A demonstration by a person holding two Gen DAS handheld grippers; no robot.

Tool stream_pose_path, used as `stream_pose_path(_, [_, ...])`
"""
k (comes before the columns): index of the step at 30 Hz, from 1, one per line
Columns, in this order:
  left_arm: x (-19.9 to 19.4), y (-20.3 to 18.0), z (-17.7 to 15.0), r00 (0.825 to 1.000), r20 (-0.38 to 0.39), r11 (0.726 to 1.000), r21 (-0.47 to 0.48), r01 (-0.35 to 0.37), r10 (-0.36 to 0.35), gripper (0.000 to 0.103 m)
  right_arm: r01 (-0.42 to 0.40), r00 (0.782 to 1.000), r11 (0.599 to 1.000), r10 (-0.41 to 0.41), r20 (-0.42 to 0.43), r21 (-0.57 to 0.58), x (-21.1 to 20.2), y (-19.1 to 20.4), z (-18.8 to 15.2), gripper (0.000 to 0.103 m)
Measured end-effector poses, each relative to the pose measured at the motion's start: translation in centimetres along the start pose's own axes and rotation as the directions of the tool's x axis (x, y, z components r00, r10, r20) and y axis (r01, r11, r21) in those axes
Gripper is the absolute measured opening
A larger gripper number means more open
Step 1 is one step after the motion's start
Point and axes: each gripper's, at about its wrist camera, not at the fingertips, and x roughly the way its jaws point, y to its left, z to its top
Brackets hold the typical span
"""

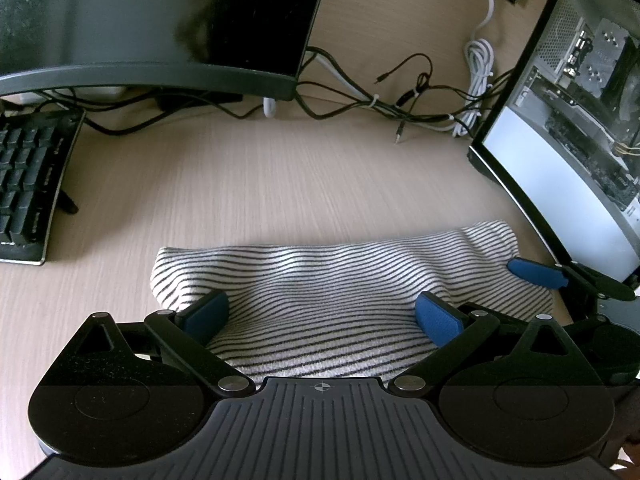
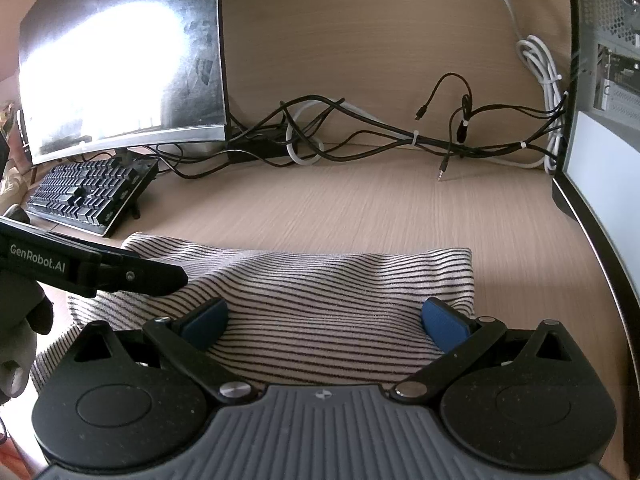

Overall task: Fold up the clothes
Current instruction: 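Press both open grippers on the folded shirt to smooth it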

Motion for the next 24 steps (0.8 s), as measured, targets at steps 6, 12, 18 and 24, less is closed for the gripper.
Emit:
stream_pose_path(6, [-0.3, -0.1, 0.3, 1.0, -0.003, 1.0, -0.01, -0.006, 0.006, 0.102, -0.001, 1.0, 1.0, 0.001, 0.001, -0.004, 0.0, 0.0, 0.0, 0.103])
stream_pose_path(12, [-3.4, -0.2, 2.4, 0.994, 0.076, 0.996, -0.053, -0.07, 0.074, 0.101, -0.003, 1.0, 1.0, 0.003, 0.002, -0.008, 0.0, 0.0, 0.0, 0.103])
stream_pose_path(18, [-3.3, 0.3, 2.1, 0.985, 0.023, 0.984, -0.059, -0.171, 0.172, 0.071, -0.004, 1.0, 1.0, 0.004, 0.005, -0.005, 0.0, 0.1, 0.0, 0.103])
stream_pose_path(24, [-2.2, 1.6, 0.8, 0.983, -0.041, 0.978, -0.1, -0.181, 0.178, 0.071, -0.016, 1.0, 1.0, 0.016, 0.006, 0.005, -0.7, -0.5, 0.7, 0.092])
